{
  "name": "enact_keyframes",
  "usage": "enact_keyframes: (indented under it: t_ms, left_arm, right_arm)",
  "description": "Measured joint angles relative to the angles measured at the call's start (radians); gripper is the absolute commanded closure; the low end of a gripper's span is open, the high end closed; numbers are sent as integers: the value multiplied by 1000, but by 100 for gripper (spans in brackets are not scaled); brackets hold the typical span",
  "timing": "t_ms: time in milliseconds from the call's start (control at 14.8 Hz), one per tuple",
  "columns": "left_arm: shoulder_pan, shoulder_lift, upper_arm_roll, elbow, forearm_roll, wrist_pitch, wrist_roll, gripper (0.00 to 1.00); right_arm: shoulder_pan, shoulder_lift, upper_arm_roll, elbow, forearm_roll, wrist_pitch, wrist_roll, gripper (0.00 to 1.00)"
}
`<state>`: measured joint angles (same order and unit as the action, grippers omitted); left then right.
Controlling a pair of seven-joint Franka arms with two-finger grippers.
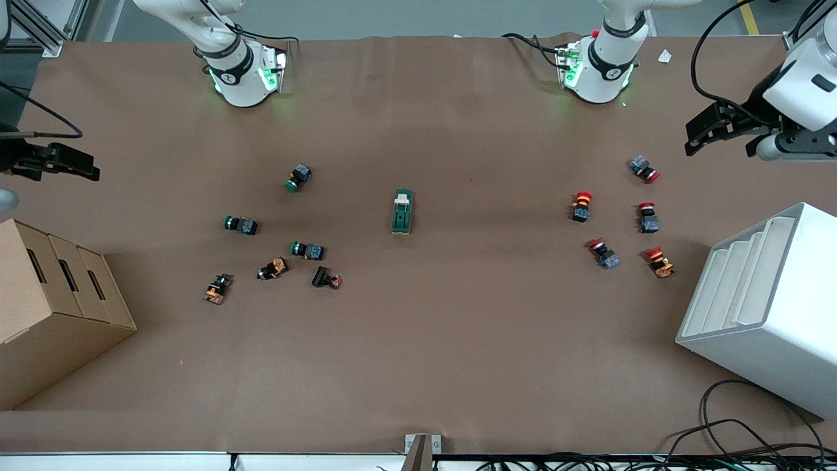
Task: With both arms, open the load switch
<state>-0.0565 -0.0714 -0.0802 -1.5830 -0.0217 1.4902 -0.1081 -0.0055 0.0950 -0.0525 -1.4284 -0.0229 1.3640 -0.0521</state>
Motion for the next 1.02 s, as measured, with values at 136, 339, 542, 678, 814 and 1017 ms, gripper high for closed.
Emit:
enact_keyframes:
  t_ms: [136, 339, 542, 678, 814, 1017]
  left_arm:
    - [-6, -22, 0, -28, 0, 4, 0, 0]
    - [-6, -26, 0, -45, 0, 31, 0, 0]
    - [-6, -26, 0, -51, 0, 46, 0, 0]
    - [-6, -26, 0, -51, 9, 50, 0, 0]
    - [-6, -26, 0, -51, 14, 50, 0, 0]
    - [-6, -18, 0, -45, 14, 54, 0, 0]
  right_arm:
    - [0, -26, -3, -9, 0, 0, 0, 0]
    - [0, -85, -4, -33, 0, -6, 0, 0]
    - [0, -124, -4, -52, 1, -13, 0, 0]
    - [0, -135, -6, -65, 17, -12, 0, 0]
    - [-1, -148, -7, -87, 25, -10, 0, 0]
    - [-1, -162, -7, -106, 25, -2, 0, 0]
